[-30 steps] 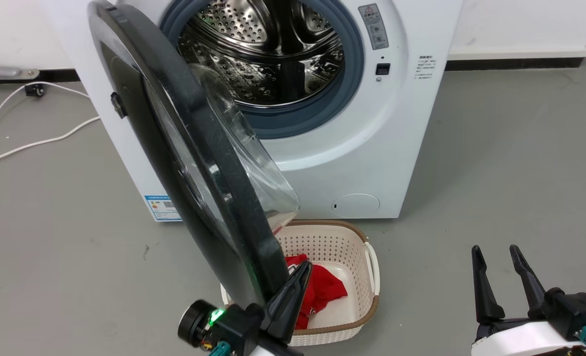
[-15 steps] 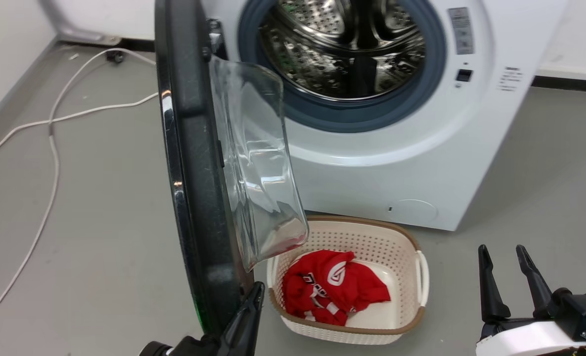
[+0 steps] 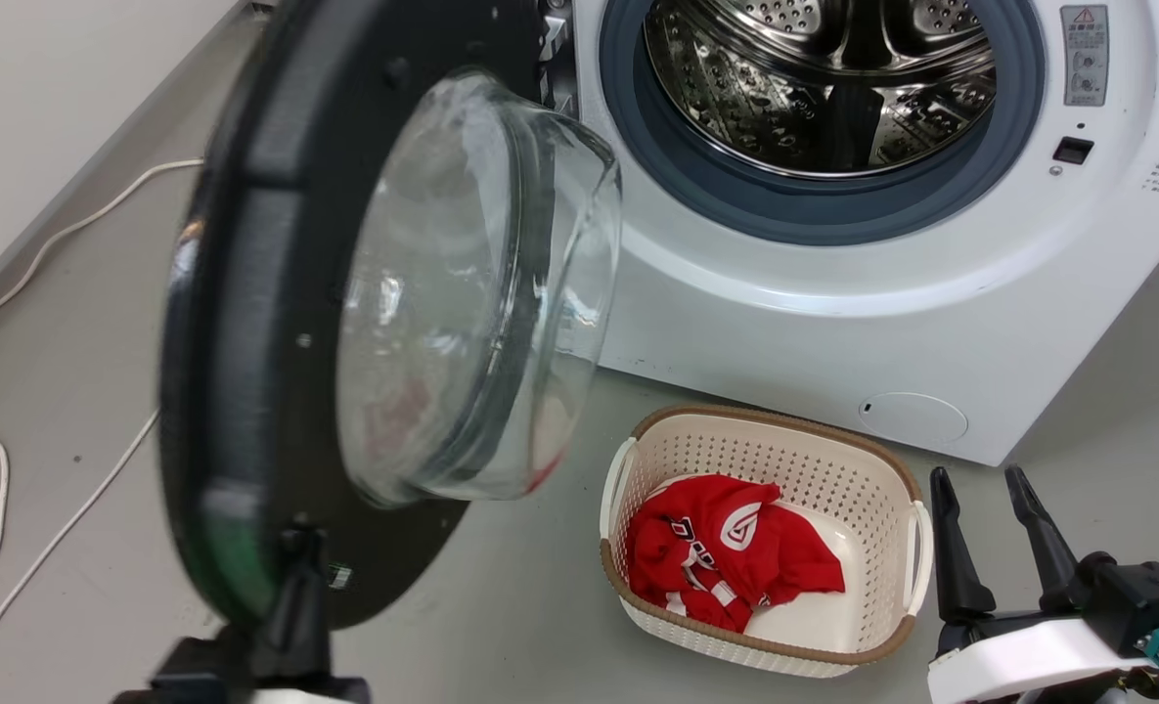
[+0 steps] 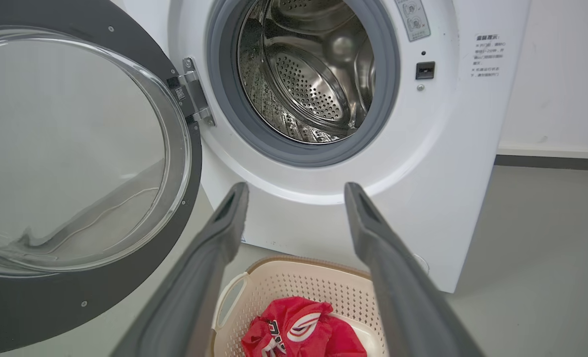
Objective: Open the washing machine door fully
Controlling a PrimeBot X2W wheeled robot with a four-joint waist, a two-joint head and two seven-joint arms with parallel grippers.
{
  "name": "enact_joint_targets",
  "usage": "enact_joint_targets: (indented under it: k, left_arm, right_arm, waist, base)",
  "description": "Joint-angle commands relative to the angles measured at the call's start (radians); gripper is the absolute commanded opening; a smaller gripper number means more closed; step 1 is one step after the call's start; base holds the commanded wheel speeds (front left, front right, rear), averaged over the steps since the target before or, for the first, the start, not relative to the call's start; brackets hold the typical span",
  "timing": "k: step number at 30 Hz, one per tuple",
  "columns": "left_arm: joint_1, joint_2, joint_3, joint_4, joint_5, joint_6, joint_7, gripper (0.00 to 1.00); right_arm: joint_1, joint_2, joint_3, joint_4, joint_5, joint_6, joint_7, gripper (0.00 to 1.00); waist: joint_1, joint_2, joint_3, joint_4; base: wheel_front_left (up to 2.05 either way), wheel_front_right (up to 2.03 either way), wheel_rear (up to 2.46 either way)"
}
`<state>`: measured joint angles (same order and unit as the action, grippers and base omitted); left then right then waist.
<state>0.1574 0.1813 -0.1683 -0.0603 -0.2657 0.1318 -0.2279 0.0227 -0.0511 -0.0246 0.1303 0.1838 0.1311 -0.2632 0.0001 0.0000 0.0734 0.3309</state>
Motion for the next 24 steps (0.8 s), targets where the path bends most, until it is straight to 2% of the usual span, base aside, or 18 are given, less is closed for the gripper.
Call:
enact_joint_targets:
  k: [1,6,9,16,24]
  left_arm:
    - [-0.020,0.010,0.029,0.009,-0.016,0.011,-0.007,0.00]
    - [-0.082,0.044,0.145,0.084,-0.067,0.019,-0.027,0.00]
    - [-0.124,0.079,0.214,0.144,-0.085,0.008,-0.034,0.00]
    - [-0.200,0.148,0.357,0.240,-0.081,-0.001,-0.039,0.00]
    - [-0.291,0.205,0.509,0.352,-0.077,-0.059,-0.039,0.00]
  right_arm:
    - [-0.015,0.002,0.003,0.001,-0.005,-0.001,-0.001,1.00]
    - [-0.032,0.001,0.010,0.003,-0.010,-0.001,0.002,1.00]
    - [-0.042,0.002,0.007,0.003,-0.015,-0.001,0.005,1.00]
    - [-0.052,0.001,0.002,-0.011,-0.025,-0.001,0.015,1.00]
    - [-0.066,0.002,-0.004,-0.032,-0.036,-0.001,0.026,1.00]
  waist:
    - [-0.0001,0.0000,0.005,-0.003]
    - [-0.0001,0.0000,0.026,-0.036]
    - [-0.0001,0.0000,0.038,-0.055]
    - [-0.0001,0.0000,0.069,-0.093]
    - [-0.0001,0.0000,0.109,-0.114]
  base:
    - [0.00,0.00,0.00]
    - [0.00,0.00,0.00]
    - [0.00,0.00,0.00]
    - [0.00,0.00,0.00]
    - [0.00,0.00,0.00]
